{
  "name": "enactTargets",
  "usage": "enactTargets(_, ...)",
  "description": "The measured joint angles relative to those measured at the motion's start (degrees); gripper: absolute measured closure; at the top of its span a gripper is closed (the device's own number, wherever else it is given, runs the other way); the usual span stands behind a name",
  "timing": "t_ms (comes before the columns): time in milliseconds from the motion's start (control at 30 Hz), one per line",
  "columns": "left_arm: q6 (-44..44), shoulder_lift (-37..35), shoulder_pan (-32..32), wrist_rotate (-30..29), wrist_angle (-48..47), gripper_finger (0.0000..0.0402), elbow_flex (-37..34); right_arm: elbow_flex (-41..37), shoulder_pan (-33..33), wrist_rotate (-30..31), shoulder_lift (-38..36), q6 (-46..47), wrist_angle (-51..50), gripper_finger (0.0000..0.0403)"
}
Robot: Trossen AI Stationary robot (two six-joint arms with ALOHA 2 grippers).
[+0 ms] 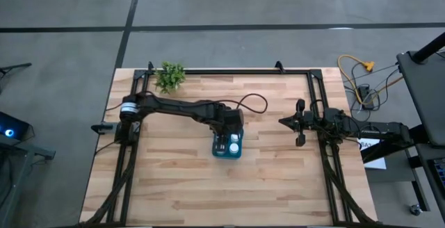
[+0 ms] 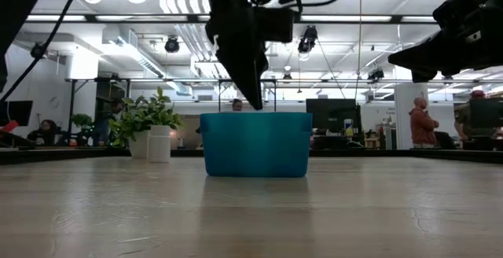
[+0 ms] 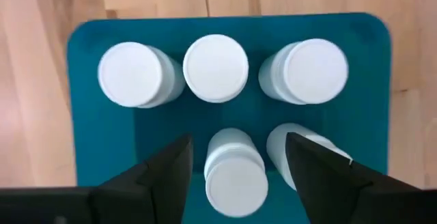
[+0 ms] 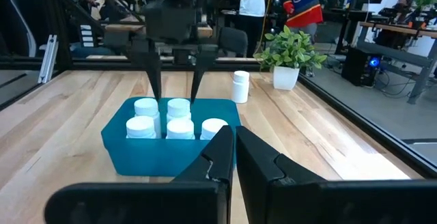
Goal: Pick and place pill bottles into a basket
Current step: Put the white pill bottle into the blue container
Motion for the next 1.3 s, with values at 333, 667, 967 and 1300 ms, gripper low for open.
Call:
enactTargets(333,0.0,-3.3,0.0,-0.2,-1.1,0.0185,3.5,0.0,0.0,-0.1,0.0,0.5,0.0,0.0394)
enactTargets(667,1.7,-8.1,0.4,-1.7,-3.1,0.0185,3.2,0.0,0.0,0.0,0.0,0.1,0.0,0.0394)
enactTargets(967,3.5,-11.7,2.7,-0.9,-5.4,0.0185,0.5,0.0,0.0,0.0,0.0,0.2,0.1,0.0394)
enactTargets(1300,5.0,-18.0,9.2,1.4,-5.5,0.0185,-7.4,0.0,0.0,0.0,0.0,0.2,0.1,0.0394)
